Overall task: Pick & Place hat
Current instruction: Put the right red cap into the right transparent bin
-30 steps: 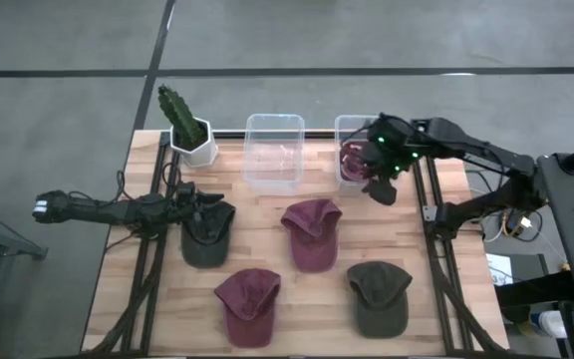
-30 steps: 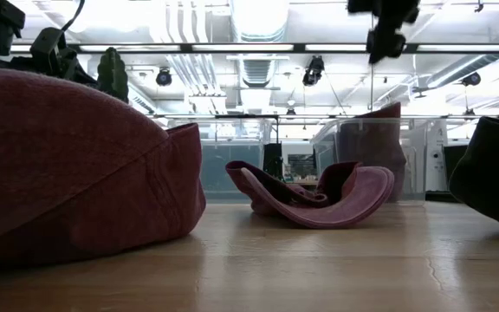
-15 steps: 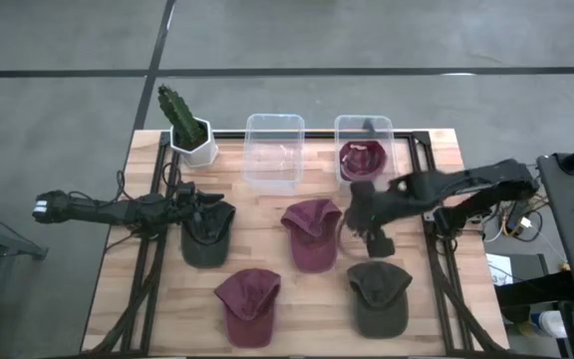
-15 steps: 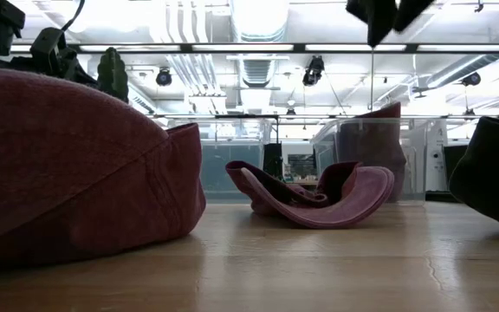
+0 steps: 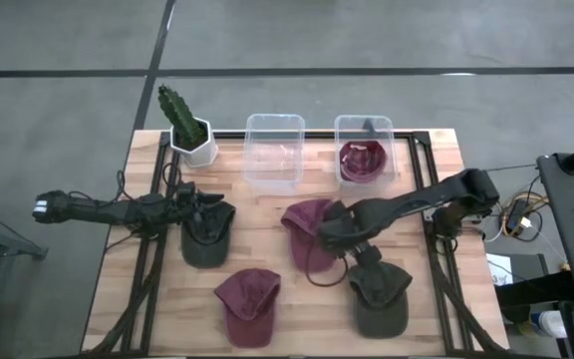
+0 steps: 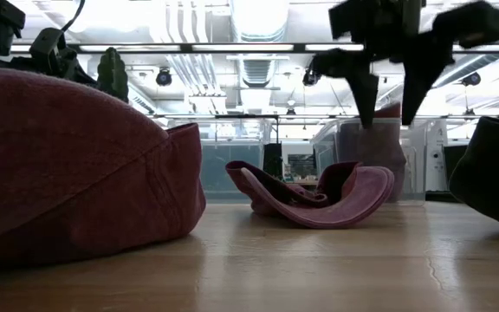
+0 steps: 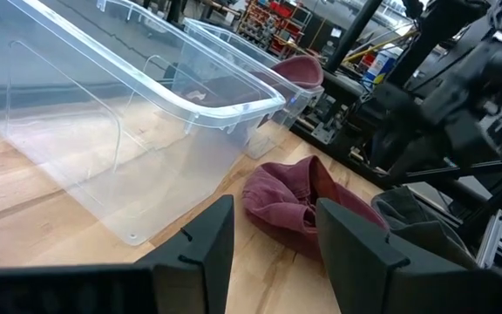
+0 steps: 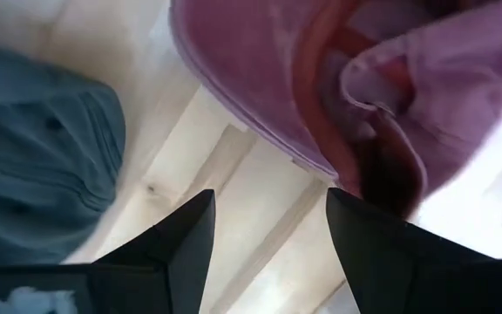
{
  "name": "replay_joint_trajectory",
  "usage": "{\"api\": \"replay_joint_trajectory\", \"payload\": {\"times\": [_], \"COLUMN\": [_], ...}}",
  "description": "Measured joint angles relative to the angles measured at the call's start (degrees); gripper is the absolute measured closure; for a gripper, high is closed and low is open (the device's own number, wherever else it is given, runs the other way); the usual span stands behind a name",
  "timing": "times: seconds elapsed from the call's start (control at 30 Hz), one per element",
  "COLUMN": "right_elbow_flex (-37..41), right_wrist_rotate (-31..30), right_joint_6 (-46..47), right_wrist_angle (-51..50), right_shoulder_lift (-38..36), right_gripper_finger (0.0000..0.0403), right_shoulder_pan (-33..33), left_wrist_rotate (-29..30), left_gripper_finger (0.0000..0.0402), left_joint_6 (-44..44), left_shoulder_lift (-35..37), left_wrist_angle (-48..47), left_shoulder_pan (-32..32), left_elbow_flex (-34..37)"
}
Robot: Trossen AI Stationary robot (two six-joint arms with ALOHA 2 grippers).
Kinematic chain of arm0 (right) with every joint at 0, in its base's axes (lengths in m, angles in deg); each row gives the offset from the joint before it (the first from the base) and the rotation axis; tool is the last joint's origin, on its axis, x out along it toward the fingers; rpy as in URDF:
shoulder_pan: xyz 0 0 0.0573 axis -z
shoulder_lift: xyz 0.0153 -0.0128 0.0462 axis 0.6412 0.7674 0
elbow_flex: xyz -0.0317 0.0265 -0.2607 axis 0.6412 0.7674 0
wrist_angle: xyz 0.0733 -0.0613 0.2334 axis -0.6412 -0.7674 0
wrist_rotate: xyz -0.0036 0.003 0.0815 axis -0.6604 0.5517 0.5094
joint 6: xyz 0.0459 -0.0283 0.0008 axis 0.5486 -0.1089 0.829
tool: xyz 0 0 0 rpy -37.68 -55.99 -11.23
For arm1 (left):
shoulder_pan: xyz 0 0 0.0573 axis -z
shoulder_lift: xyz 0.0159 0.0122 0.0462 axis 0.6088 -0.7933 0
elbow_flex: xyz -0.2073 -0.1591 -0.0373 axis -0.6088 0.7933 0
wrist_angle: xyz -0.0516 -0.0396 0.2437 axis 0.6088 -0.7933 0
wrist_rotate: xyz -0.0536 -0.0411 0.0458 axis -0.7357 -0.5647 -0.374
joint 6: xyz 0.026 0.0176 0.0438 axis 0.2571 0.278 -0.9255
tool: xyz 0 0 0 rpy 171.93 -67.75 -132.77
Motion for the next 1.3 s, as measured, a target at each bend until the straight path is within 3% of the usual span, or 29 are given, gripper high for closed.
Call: {"api": "replay_joint_trajectory", "payload": {"times": [0.6,1.3], "right_elbow_flex": [0.17,5.28], "right_wrist_rotate": [-0.97,-5.44], "right_joint_6": [-16.44,-19.55], "right_wrist_angle": [5.56,13.85], "right_shoulder_lift": [7.45,7.48], "right_gripper_finger": [0.0188,0.0188], "right_shoulder_pan": [-0.13,-2.10], "left_wrist_rotate": [0.00,-0.02], "left_gripper_finger": [0.0246,0.0246], "left_joint_6": [0.01,0.13], "left_shoulder_lift": [-0.07,-0.13], "left_wrist_angle": [-0.37,-0.36], "left_shoulder_pan": [0.00,-0.01], "left_elbow_flex": [0.00,0.00]}}
